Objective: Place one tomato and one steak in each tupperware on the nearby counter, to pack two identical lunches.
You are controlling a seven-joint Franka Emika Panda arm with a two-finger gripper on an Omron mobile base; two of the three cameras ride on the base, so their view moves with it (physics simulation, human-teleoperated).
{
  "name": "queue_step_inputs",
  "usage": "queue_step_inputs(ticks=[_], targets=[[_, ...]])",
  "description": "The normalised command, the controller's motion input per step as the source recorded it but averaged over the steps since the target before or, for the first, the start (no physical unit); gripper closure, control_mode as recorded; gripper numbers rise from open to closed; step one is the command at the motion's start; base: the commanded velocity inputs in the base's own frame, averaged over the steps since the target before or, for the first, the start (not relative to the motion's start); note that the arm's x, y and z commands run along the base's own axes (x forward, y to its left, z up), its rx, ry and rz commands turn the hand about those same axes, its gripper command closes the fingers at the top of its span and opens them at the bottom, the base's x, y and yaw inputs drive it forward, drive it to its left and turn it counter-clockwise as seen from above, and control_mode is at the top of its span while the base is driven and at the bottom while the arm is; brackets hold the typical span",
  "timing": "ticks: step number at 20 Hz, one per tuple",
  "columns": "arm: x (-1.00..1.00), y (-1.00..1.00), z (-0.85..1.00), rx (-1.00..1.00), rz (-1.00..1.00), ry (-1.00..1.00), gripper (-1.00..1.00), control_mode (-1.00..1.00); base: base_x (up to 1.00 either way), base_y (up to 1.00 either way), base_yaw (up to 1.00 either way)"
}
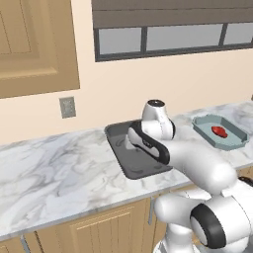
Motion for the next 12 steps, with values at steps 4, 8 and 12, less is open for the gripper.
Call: queue_step_inputs(ticks=[4,8,12], targets=[[0.49,0.06,-0.12,0.00,0.00,0.00,1.00,-1.00,0.00,0.00,0.00],[0.47,0.00,-0.12,0.00,0.00,0.00,1.00,-1.00,0.00,0.00,0.00],[0.46,0.00,-0.19,0.00,0.00,0.00,1.00,-1.00,0.00,0.00,0.00]])
